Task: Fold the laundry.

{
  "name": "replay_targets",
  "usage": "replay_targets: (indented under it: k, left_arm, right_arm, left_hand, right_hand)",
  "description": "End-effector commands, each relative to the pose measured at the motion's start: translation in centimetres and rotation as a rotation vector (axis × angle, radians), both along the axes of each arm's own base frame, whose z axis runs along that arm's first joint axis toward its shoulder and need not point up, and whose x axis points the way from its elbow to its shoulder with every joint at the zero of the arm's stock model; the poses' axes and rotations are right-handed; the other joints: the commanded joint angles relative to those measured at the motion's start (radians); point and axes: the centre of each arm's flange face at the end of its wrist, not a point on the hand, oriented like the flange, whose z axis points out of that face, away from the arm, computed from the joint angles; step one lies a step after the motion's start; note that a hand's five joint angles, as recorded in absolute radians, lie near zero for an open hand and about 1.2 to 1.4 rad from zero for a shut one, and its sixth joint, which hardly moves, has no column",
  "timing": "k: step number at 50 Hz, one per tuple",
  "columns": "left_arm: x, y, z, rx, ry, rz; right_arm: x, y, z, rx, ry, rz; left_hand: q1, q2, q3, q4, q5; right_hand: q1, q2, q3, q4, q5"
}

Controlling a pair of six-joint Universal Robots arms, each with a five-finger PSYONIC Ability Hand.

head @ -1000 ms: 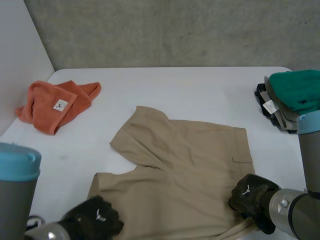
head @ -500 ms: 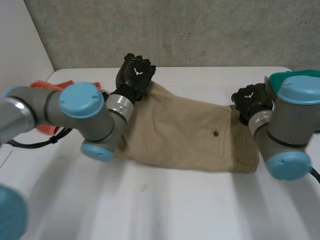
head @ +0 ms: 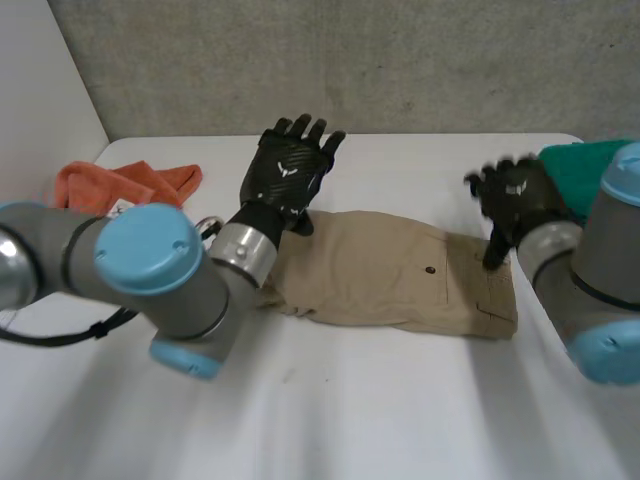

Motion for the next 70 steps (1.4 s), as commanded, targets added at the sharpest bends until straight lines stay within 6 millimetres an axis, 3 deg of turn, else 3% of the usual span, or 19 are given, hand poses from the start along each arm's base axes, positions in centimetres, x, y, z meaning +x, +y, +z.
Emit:
replay_targets:
  k: [1,8,11,12,13,24,28,29,31,33,38,39,42,43,47,52,56,63,70]
  left_arm:
    - [2.1,2.9,-0.3,0.078,0.002,-0.011]
    - [2.5,3.3,-0.9,0.136,0.05,-0.019]
    - [2.6,3.2,-1.0,0.142,0.05,-0.013]
    - [2.6,3.2,-1.1,0.143,0.05,-0.013]
    - [2.6,3.2,-1.1,0.143,0.05,-0.011]
    - [3.4,3.3,-0.2,0.131,0.061,0.004]
    - [3.5,3.3,0.1,0.126,0.065,0.007]
    - [3.6,3.3,0.2,0.125,0.066,0.01]
    - [3.9,3.1,0.7,0.117,0.077,0.022]
    - [4.2,3.1,1.1,0.115,0.088,0.038]
    - [5.6,2.4,2.4,0.109,0.14,0.094]
    - [5.9,2.2,2.9,0.105,0.162,0.103]
    - [6.5,1.7,3.7,0.113,0.207,0.122]
    - [6.6,1.6,3.9,0.114,0.216,0.123]
    - [6.8,1.2,4.6,0.111,0.247,0.125]
    - [6.3,1.0,5.9,0.079,0.273,0.111]
    - [5.5,0.7,7.2,0.053,0.301,0.087]
    - [1.2,2.5,5.7,0.134,0.259,-0.025]
    - [-1.1,2.1,0.0,0.334,0.092,-0.019]
  right_arm:
    - [-1.9,2.8,-3.3,0.304,-0.08,-0.046]
    - [-1.7,1.4,-6.9,0.362,-0.132,-0.011]
    - [-1.6,0.6,-8.5,0.367,-0.121,-0.021]
    - [-1.7,0.3,-8.6,0.359,-0.116,-0.028]
    - [-2.0,-0.1,-8.4,0.336,-0.089,-0.056]
    - [-3.4,-1.1,-2.8,-0.142,0.502,-0.062]
    - [0.2,-0.7,-1.1,-0.358,0.511,0.017]
    - [3.1,0.8,-0.4,-0.439,0.469,0.119]
    - [5.9,2.5,-0.2,-0.505,0.431,0.24]
    - [9.5,5.4,-2.0,-0.529,0.392,0.474]
    - [12.7,9.8,-6.3,-0.471,0.351,0.842]
    - [12.7,10.0,-6.8,-0.451,0.354,0.865]
    - [12.7,9.8,-7.0,-0.378,0.372,0.836]
    - [12.7,9.7,-6.9,-0.371,0.375,0.818]
    - [12.3,8.8,-5.4,-0.333,0.307,0.714]
    - [11.4,8.6,0.3,-0.174,-0.129,0.61]
    - [9.0,6.1,2.1,0.002,-0.408,0.483]
    - [6.1,2.8,1.7,0.159,-0.396,0.329]
    - [5.0,0.4,-1.8,0.349,-0.336,0.2]
  left_hand:
    - [0.011,-0.033,-0.008,-0.019,-0.045]
    - [0.011,-0.033,-0.008,-0.019,-0.045]
    - [0.011,-0.033,-0.008,-0.019,-0.045]
    - [0.011,-0.033,-0.008,-0.019,-0.045]
    - [0.011,-0.033,-0.008,-0.019,-0.045]
    - [0.011,-0.033,-0.008,-0.019,-0.045]
    - [0.011,-0.033,-0.008,-0.019,-0.045]
    - [0.011,-0.033,-0.008,-0.019,-0.045]
    - [0.011,-0.033,-0.008,-0.019,-0.045]
    - [0.011,-0.033,-0.008,-0.019,-0.045]
    - [0.011,-0.033,-0.008,-0.019,-0.045]
    - [0.011,-0.033,-0.008,-0.019,-0.045]
    - [0.011,-0.033,-0.008,-0.019,-0.045]
    - [0.011,-0.033,-0.008,-0.019,-0.045]
    - [0.011,-0.033,-0.008,-0.019,-0.045]
    - [0.011,-0.033,-0.008,-0.019,-0.045]
    - [0.011,-0.033,-0.008,-0.019,-0.045]
    - [0.011,-0.033,-0.008,-0.019,-0.045]
    - [0.038,-0.006,0.019,0.008,-0.017]
  right_hand:
    - [-0.025,-0.02,-0.018,-0.019,-0.022]
    - [0.057,0.062,0.064,0.063,0.06]
    - [0.569,0.574,0.576,0.575,0.572]
    - [0.946,0.951,0.953,0.952,0.949]
    - [1.172,1.178,1.179,1.179,1.176]
    - [1.174,1.18,1.182,1.181,1.178]
    - [1.174,1.18,1.182,1.181,1.178]
    - [1.174,1.18,1.182,1.181,1.178]
    - [1.174,1.18,1.182,1.181,1.178]
    - [1.174,1.18,1.182,1.181,1.178]
    - [1.174,1.18,1.182,1.181,1.178]
    - [1.174,1.18,1.182,1.181,1.178]
    - [0.047,0.052,0.054,0.053,0.051]
    - [-0.047,-0.042,-0.04,-0.041,-0.044]
    - [-0.047,-0.042,-0.04,-0.041,-0.044]
    - [-0.047,-0.042,-0.04,-0.041,-0.044]
    - [-0.047,-0.042,-0.04,-0.041,-0.044]
    - [-0.047,-0.042,-0.04,-0.041,-0.044]
    - [-0.047,-0.042,-0.04,-0.041,-0.044]
